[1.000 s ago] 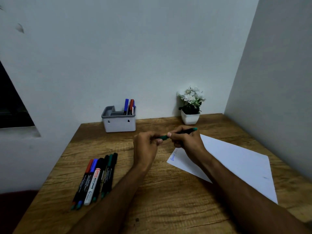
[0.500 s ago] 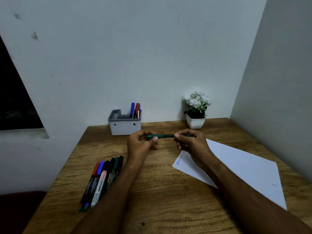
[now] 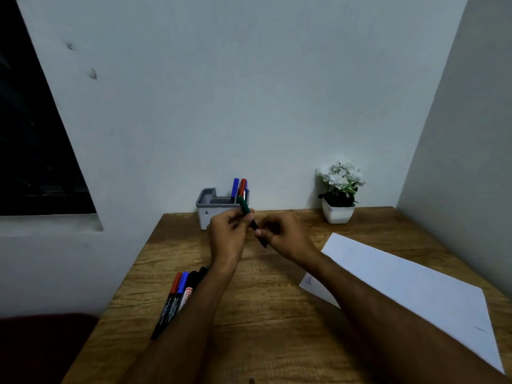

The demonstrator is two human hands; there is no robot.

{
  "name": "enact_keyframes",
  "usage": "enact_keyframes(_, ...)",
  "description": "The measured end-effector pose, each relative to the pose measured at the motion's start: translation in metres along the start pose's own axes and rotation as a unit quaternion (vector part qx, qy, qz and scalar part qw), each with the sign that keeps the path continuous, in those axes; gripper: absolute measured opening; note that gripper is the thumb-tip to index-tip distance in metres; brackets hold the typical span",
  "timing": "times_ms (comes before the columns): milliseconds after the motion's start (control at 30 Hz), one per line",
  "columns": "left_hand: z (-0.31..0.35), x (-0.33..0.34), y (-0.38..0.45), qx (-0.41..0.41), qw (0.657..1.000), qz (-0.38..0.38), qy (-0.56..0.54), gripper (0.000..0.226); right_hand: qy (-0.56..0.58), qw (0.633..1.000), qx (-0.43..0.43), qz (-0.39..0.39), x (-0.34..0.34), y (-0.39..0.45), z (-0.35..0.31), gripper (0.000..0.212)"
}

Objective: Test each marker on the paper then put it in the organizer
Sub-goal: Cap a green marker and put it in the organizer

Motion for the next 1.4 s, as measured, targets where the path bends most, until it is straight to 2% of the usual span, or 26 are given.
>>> enact_keyframes(100,0.019,-0.010,0.014,0.046,0.996,0.030,0.063,0.022,-0.066,0.997,-0.031,-0.037,0.010,0.023,-0.014,0.013)
enact_keyframes(200,0.039,-0.025,0.032,0.092,0.985,0.084,0.121,0.020,-0.112,0.993,-0.018,-0.041,0.014,0.034,-0.017,0.032)
enact_keyframes(367,0.065,-0.044,0.072,0.114,0.977,0.138,0.118,0.021,-0.120,0.992,-0.005,-0.049,0.022,0.030,-0.006,0.037)
enact_keyframes(567,0.054,-0.033,0.110,0.083,0.977,0.130,0.148,0.023,-0.128,0.990,0.006,-0.054,0.019,0.026,0.011,0.027)
enact_keyframes(800,0.013,-0.021,0.114,0.015,0.963,0.099,0.250,0.029,-0.122,0.991,0.020,-0.055,0.017,0.026,0.020,0.029)
enact_keyframes(1200,0.007,-0.038,0.107,0.047,0.957,0.147,0.245,0.019,-0.096,0.993,0.023,-0.066,0.028,0.020,0.015,0.030)
enact_keyframes(1400,0.009,-0.047,0.071,0.071,0.959,0.125,0.243,0.018,-0.073,0.996,0.017,-0.047,0.032,0.012,0.002,0.026)
Point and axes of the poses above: each hand's wrist, its own y-axis towards the middle knuckle, its own x-axis out of the palm, z = x × y, the point moved 7 cm from there along y, towards the middle knuckle, and after that the axes turned 12 degrees about -x, right-handed, at the moved point
